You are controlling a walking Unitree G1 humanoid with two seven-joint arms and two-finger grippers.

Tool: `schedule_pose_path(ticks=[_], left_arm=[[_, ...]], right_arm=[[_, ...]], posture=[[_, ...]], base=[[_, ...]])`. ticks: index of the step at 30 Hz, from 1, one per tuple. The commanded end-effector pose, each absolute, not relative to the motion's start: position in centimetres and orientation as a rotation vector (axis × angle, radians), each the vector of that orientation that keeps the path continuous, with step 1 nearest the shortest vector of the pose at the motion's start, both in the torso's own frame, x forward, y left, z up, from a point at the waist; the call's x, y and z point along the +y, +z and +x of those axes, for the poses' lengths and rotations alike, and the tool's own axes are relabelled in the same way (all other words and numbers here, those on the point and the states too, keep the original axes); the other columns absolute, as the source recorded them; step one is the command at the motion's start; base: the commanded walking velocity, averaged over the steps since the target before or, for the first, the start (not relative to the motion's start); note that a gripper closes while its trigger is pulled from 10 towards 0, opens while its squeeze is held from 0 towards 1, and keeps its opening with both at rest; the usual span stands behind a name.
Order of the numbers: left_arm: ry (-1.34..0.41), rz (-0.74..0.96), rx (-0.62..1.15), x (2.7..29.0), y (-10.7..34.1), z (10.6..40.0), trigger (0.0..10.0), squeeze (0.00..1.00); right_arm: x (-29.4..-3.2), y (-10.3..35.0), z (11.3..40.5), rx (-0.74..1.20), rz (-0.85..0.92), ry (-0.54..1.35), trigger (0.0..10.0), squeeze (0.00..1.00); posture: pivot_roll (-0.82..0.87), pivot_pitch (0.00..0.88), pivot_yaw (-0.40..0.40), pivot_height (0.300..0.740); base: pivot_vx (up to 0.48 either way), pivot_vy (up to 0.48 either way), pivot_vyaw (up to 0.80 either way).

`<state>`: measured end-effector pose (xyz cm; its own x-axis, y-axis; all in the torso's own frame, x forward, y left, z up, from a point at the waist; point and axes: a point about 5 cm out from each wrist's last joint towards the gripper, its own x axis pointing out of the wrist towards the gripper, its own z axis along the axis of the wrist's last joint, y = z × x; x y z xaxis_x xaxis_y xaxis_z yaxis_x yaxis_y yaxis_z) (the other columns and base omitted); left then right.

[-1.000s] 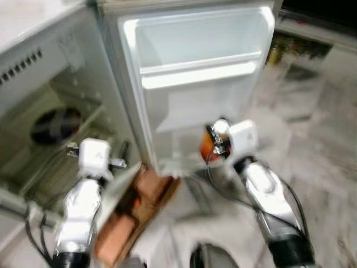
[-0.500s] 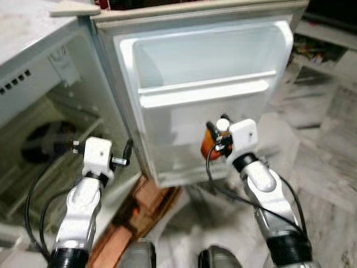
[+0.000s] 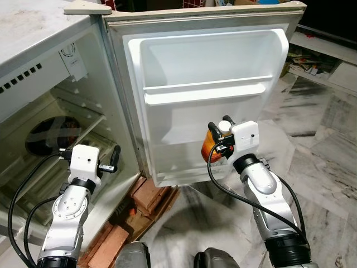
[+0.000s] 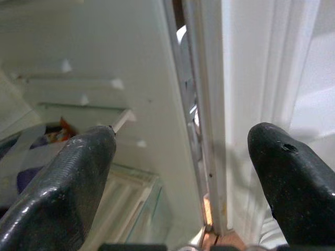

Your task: Restocking fridge

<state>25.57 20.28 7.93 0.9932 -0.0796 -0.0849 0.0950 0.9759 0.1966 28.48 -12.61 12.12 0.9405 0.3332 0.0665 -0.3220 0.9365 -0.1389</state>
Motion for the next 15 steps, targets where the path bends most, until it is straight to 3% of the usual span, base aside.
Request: schedule_pose_path(ticks=[1, 12, 15], left_arm=[[-0.098, 0.214, 0.079, 20.05, 7.96, 25.47, 10.0, 0.00], [-0.096, 0.222, 0.069, 20.09, 8.32, 25.94, 10.0, 0.00], [-0.093, 0.228, 0.066, 20.13, 8.40, 25.98, 10.0, 0.00]], right_arm=[[-12.87, 12.29, 28.56, -0.098, -0.128, 0.327, 10.0, 0.00], [-13.13, 12.30, 28.58, -0.101, -0.125, 0.312, 10.0, 0.00], [-13.06, 12.28, 28.52, -0.101, -0.125, 0.312, 10.0, 0.00]], posture=[[0.04, 0.087, -0.027, 0.685], [0.04, 0.089, -0.023, 0.615], [0.04, 0.090, -0.024, 0.615]], base=[[0.000, 0.000, 0.00], [0.000, 0.000, 0.00], [0.000, 0.000, 0.00]])
